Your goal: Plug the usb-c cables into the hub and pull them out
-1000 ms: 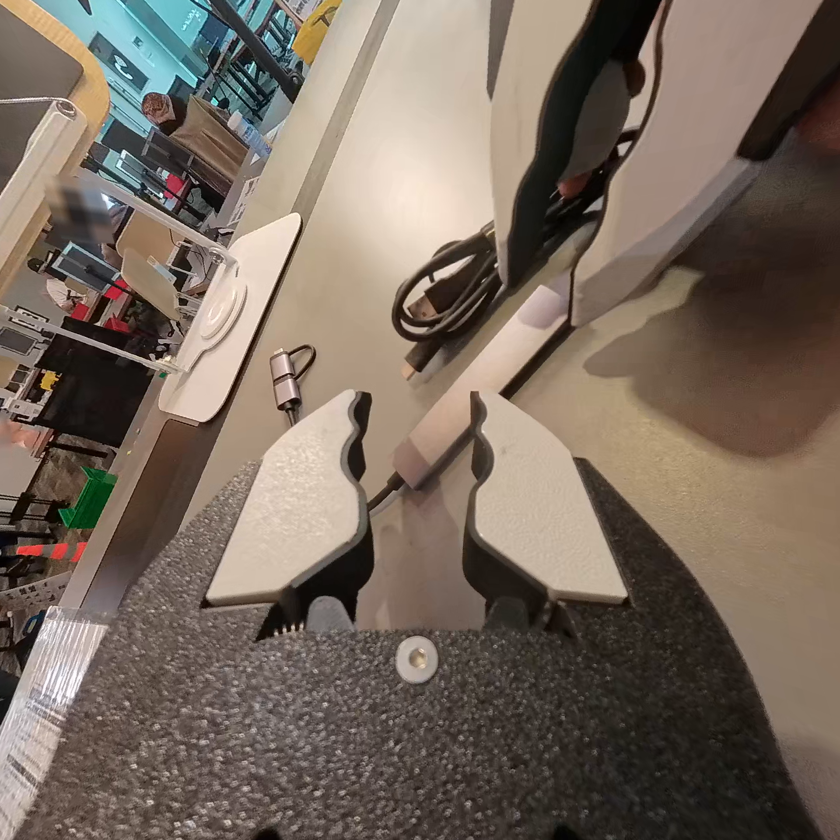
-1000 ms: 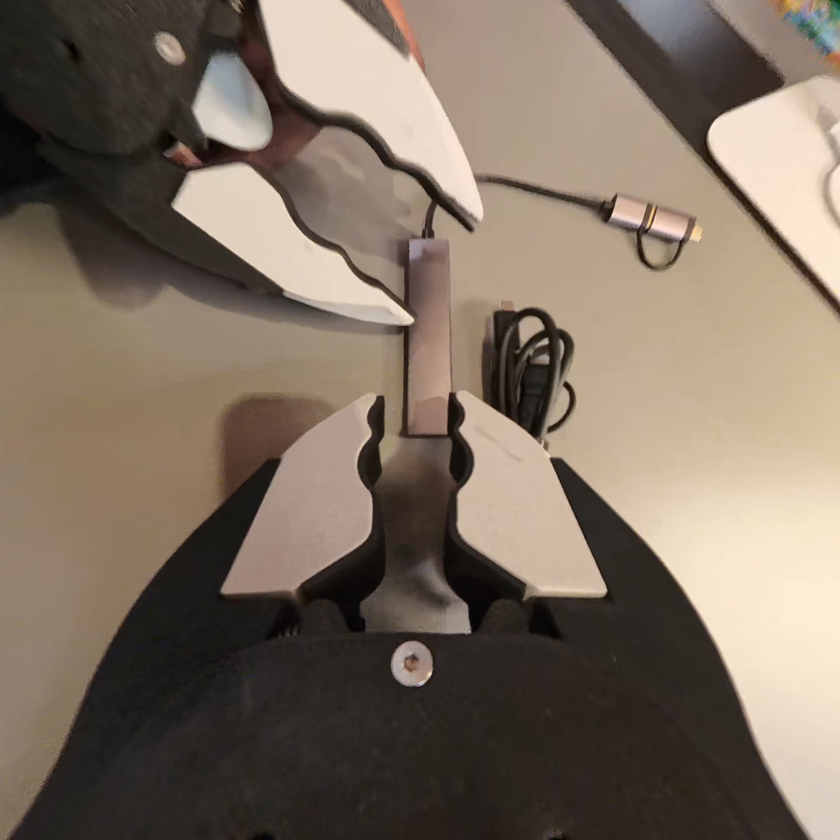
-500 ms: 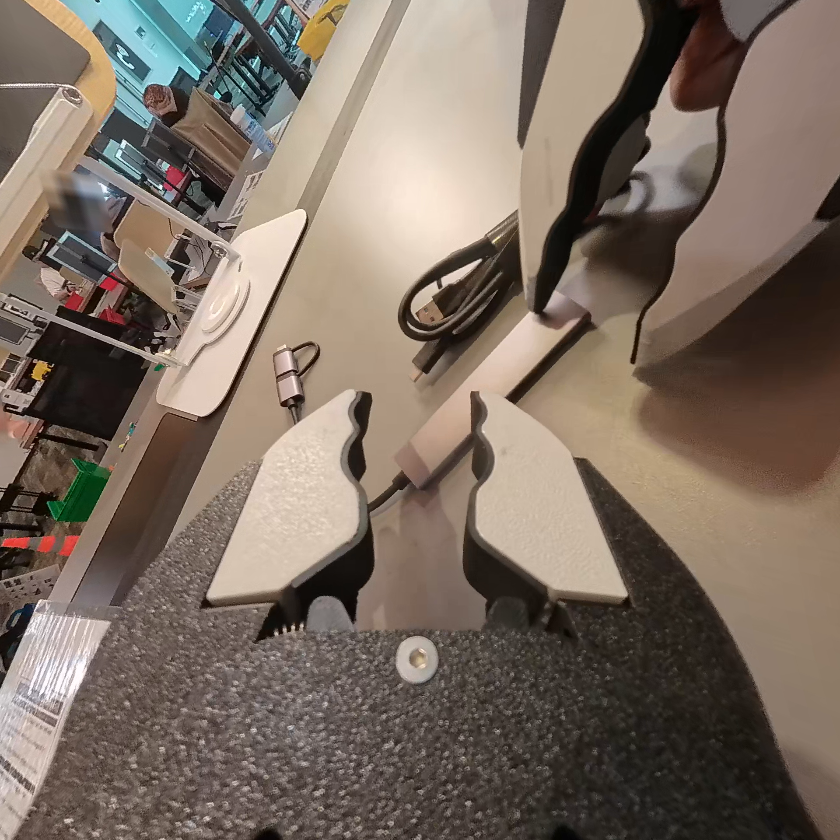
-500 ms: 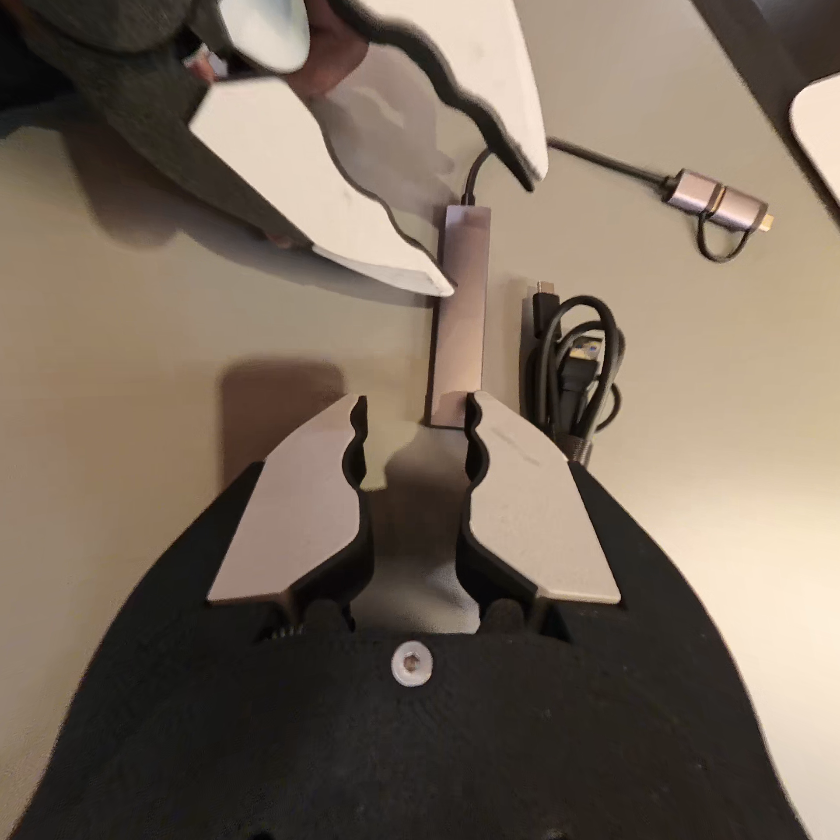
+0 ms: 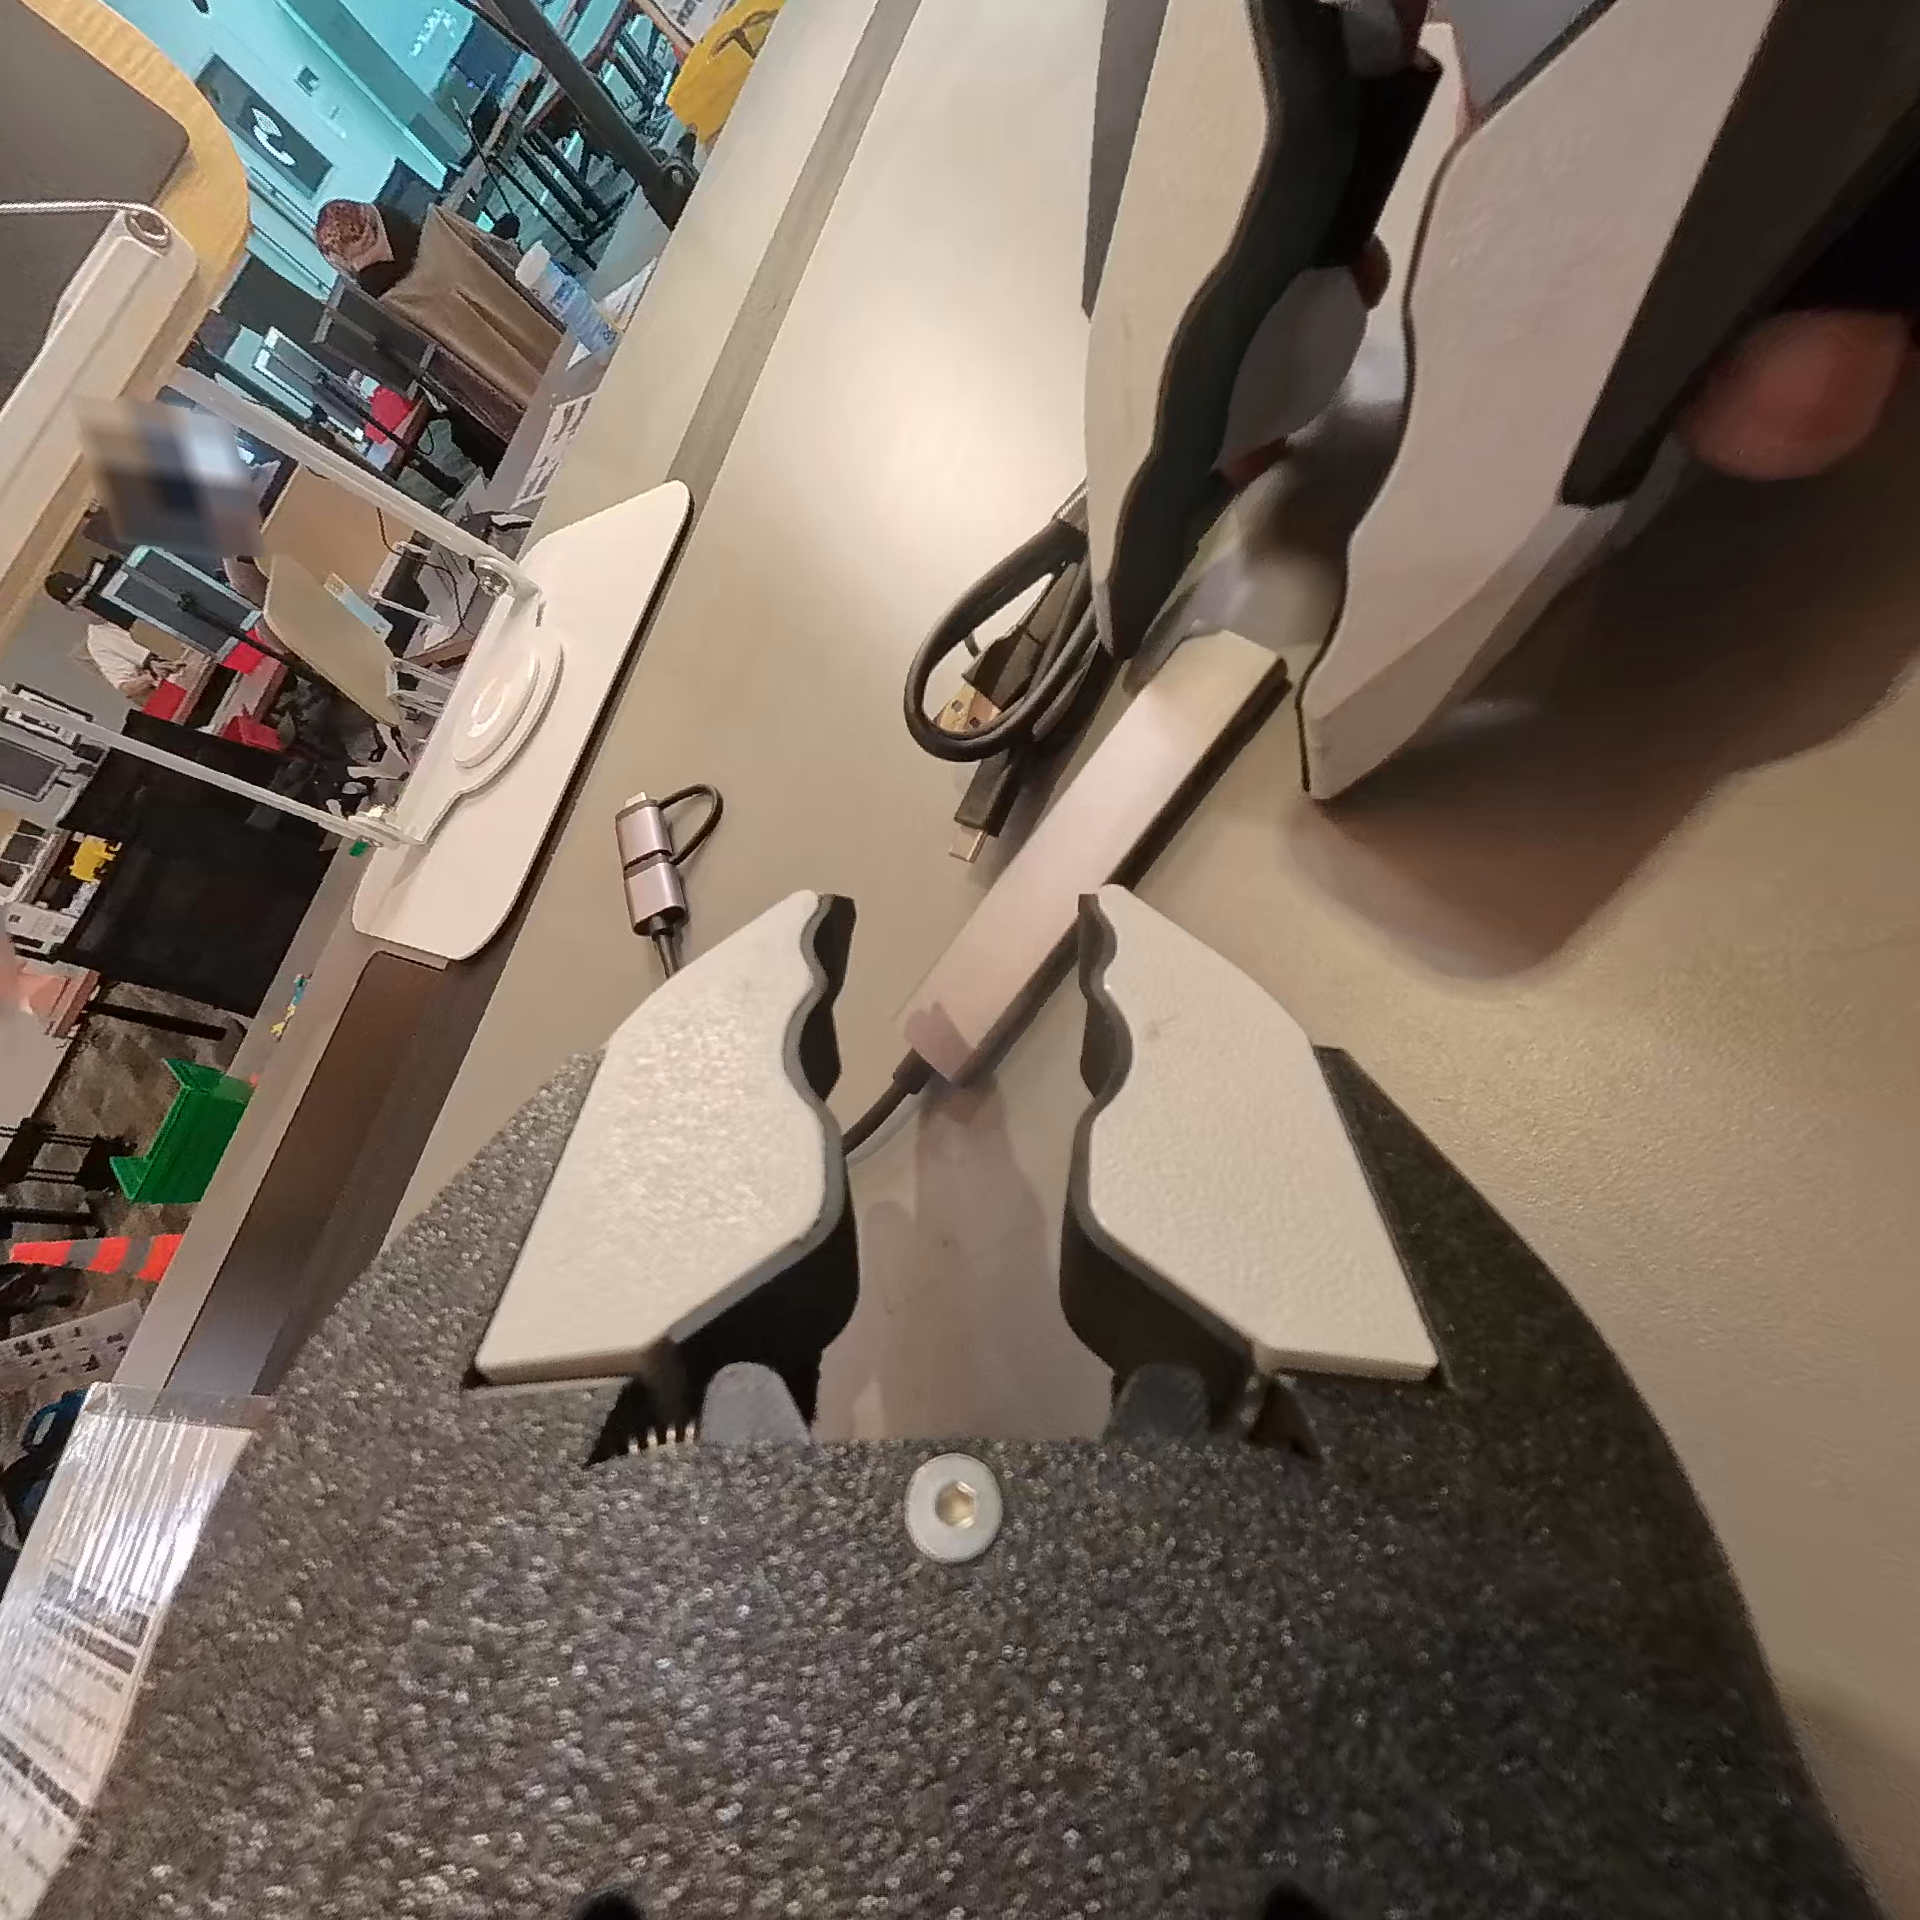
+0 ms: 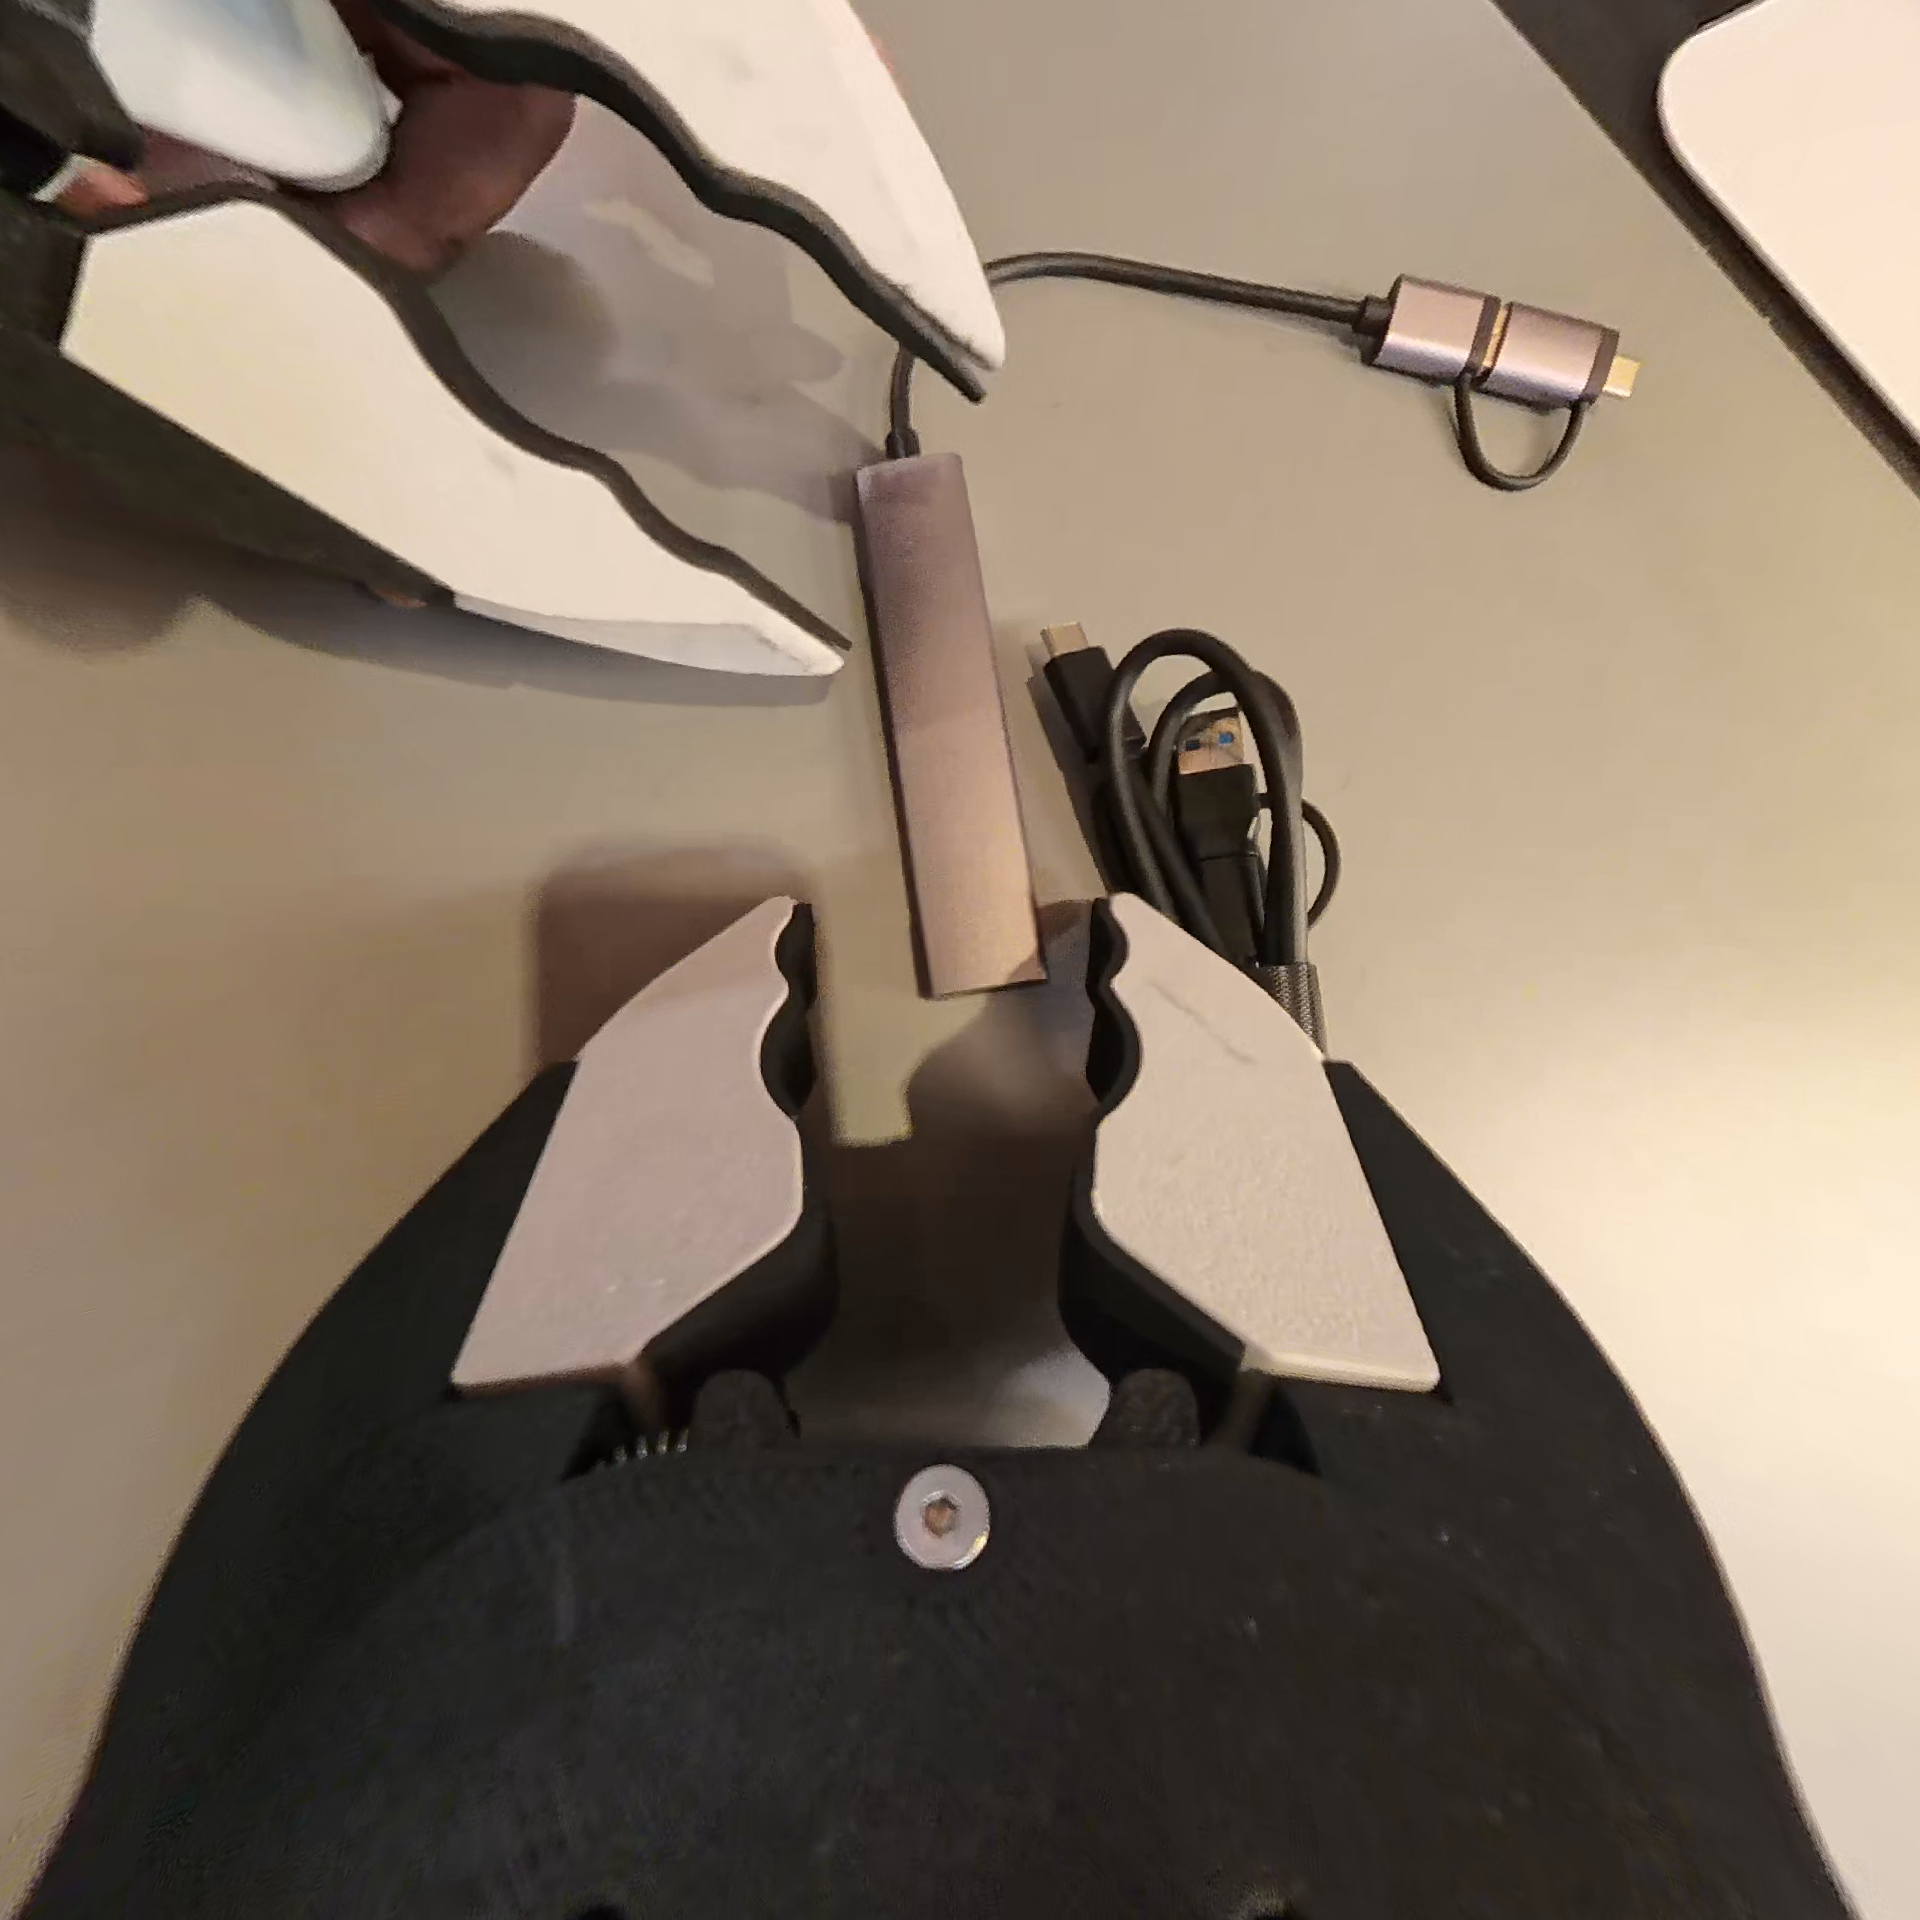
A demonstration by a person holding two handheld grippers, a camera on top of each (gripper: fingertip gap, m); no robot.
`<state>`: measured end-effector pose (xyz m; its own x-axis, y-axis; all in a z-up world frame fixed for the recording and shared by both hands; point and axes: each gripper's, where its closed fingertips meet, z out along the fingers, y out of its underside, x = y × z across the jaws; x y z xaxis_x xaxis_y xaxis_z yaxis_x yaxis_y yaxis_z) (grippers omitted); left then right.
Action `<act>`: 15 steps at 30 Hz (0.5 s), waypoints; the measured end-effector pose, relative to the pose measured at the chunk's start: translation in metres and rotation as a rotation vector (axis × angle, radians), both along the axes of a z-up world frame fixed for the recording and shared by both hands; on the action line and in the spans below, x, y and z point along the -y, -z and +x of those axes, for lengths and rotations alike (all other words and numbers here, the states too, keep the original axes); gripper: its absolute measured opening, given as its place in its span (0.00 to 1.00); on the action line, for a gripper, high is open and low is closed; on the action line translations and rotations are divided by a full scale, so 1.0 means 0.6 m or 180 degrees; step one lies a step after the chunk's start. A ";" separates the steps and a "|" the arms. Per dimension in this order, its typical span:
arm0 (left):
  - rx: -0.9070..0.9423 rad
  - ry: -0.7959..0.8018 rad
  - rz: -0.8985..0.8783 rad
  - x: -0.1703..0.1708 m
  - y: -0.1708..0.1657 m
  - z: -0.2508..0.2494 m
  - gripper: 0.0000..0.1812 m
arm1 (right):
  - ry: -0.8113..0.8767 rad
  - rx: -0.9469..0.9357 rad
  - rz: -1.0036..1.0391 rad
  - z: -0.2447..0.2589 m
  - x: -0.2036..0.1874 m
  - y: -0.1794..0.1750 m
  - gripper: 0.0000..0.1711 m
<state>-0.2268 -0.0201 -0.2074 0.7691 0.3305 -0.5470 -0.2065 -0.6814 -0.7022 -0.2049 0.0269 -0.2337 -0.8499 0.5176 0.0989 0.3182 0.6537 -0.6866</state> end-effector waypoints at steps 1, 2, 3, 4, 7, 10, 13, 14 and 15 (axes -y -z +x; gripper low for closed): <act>-0.0003 0.0006 -0.0008 0.000 0.001 0.000 0.24 | 0.0016 0.0001 -0.0009 -0.003 -0.002 0.000 0.30; -0.0006 0.0012 -0.0017 0.000 0.001 0.001 0.24 | 0.0014 0.0028 -0.0026 -0.003 -0.002 0.000 0.30; -0.0007 0.0019 -0.0023 -0.001 0.001 0.002 0.24 | 0.0012 0.0064 -0.0041 -0.003 -0.002 0.001 0.29; -0.0005 0.0033 -0.0022 -0.002 0.001 0.003 0.24 | 0.0002 0.0086 -0.0047 -0.002 -0.001 0.002 0.27; 0.0004 0.0076 -0.0023 -0.007 0.002 0.007 0.24 | 0.0000 -0.0014 0.0057 -0.005 -0.002 0.001 0.13; 0.0007 0.0117 -0.0023 -0.012 0.001 0.012 0.24 | 0.0087 0.0035 0.0060 -0.005 -0.003 0.001 0.13; -0.0025 0.0138 -0.0003 -0.017 -0.002 0.015 0.24 | 0.0154 0.0058 -0.0054 -0.007 -0.003 -0.003 0.13; -0.0058 0.0139 -0.0002 -0.018 -0.004 0.015 0.24 | 0.0181 0.0110 -0.0138 -0.007 -0.003 -0.005 0.13; -0.0103 0.0139 -0.0015 -0.020 -0.007 0.015 0.24 | 0.0199 0.0184 -0.0242 -0.005 -0.002 -0.008 0.13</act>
